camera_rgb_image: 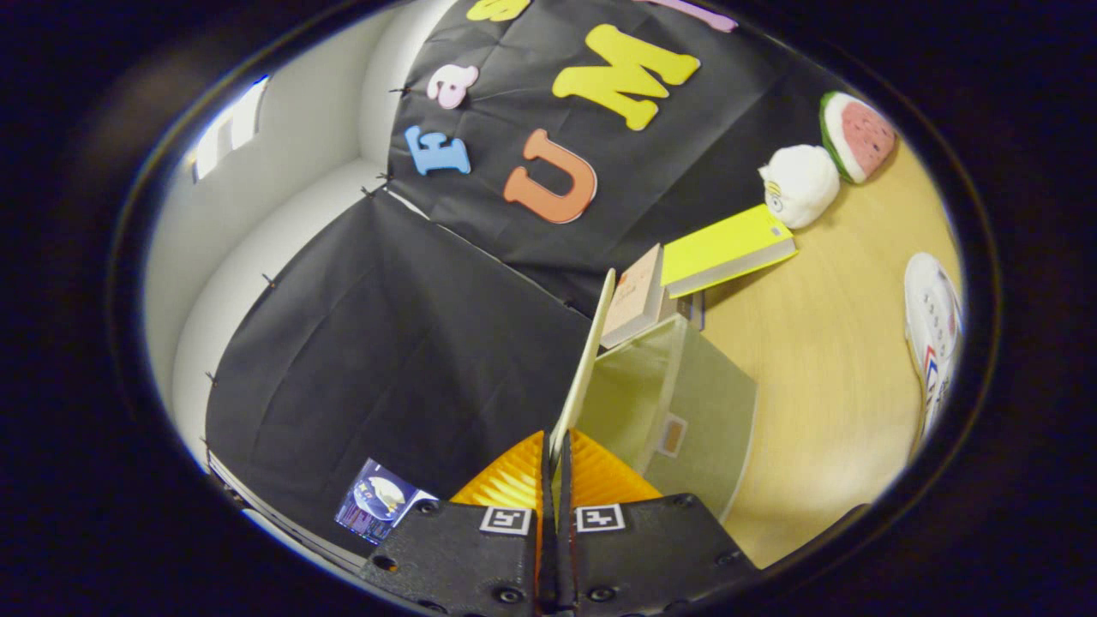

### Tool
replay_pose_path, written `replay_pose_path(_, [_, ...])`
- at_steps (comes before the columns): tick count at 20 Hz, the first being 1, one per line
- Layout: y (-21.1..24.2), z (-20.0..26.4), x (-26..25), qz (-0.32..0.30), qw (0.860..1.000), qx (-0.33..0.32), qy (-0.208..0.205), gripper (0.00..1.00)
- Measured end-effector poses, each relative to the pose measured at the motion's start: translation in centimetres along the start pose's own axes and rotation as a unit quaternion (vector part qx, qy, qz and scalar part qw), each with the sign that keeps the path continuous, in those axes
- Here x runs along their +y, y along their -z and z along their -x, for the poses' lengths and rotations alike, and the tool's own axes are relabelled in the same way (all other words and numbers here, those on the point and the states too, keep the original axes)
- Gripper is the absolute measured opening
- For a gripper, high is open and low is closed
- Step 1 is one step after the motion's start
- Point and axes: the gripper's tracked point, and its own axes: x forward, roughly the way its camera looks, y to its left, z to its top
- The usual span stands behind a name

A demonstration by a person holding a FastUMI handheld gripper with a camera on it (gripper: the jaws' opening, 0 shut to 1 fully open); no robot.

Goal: Open the storage box then place both shoes into the box .Put the left shoe in first, then the right shoe, with the right side of both shoes facing outward in a uniform manner.

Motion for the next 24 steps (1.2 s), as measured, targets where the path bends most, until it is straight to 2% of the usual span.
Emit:
replay_pose_path(5, [-1.4, -3.1, 6.7, 0.064, 0.998, 0.012, 0.006, 0.05])
replay_pose_path(9, [-1.5, -7.5, 11.5, 0.103, 0.994, 0.030, 0.009, 0.05])
replay_pose_path(12, [-0.8, -11.6, 13.7, 0.137, 0.989, 0.043, 0.023, 0.09])
replay_pose_path(13, [-0.8, -12.7, 14.1, 0.153, 0.987, 0.044, 0.027, 0.16])
replay_pose_path(15, [-0.6, -14.7, 14.7, 0.191, 0.980, 0.036, 0.042, 0.23])
replay_pose_path(17, [-0.5, -16.2, 14.4, 0.241, 0.968, 0.028, 0.059, 0.52])
replay_pose_path(21, [1.1, -17.7, 14.8, 0.256, 0.964, 0.029, 0.059, 0.94])
replay_pose_path(24, [0.4, -16.9, 13.7, 0.273, 0.958, 0.010, 0.081, 0.96])
